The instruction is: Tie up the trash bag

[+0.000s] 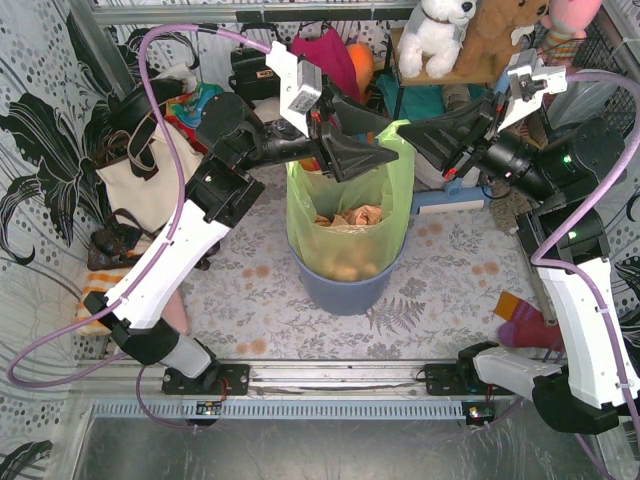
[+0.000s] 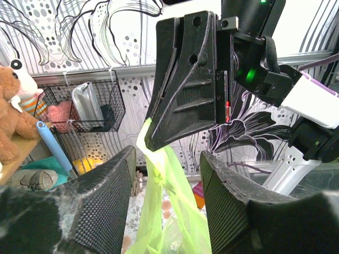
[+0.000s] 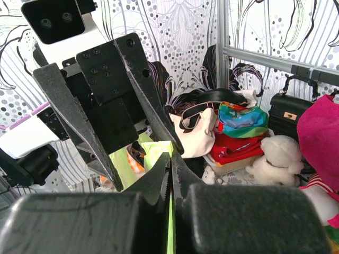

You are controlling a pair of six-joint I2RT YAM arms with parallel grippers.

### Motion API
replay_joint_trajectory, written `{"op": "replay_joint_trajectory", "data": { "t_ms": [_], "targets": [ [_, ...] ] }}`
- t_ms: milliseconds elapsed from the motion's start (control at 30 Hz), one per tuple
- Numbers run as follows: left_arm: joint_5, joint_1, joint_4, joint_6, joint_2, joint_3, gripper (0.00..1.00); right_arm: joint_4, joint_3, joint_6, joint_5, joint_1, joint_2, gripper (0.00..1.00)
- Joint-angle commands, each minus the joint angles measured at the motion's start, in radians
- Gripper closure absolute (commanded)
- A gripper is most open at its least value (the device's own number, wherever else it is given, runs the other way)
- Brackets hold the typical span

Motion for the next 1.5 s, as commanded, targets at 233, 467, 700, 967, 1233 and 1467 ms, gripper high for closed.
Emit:
{"op": "replay_joint_trajectory", "data": {
  "t_ms": [233,467,700,967,1233,1467],
  "targets": [
    [-0.025,-0.002,0.041,-0.077,0.083,0.084,0.50,0.055,-0.001,0.014,-0.015,0.004,-0.024,1.00],
    [-0.010,-0.001,0.043,-0.093,0.095,0.102,0.68,0.052,-0.004,0.010,-0.012,0.005,-0.031,1.00],
    [0.011,-0.002,0.042,-0.092,0.093,0.099,0.91,0.050,-0.006,0.006,0.001,0.005,-0.036,1.00],
    [0.060,-0.002,0.025,-0.077,0.063,0.091,0.98,0.050,-0.015,-0.001,0.112,0.005,-0.071,0.50],
    [-0.053,-0.002,-0.084,-0.076,0.008,0.064,0.97,0.044,-0.029,0.007,0.155,0.005,-0.075,0.45],
    [-0.042,-0.002,-0.151,-0.120,-0.003,0.119,0.96,0.104,-0.071,0.040,0.058,0.004,-0.079,0.49]
  ]
}}
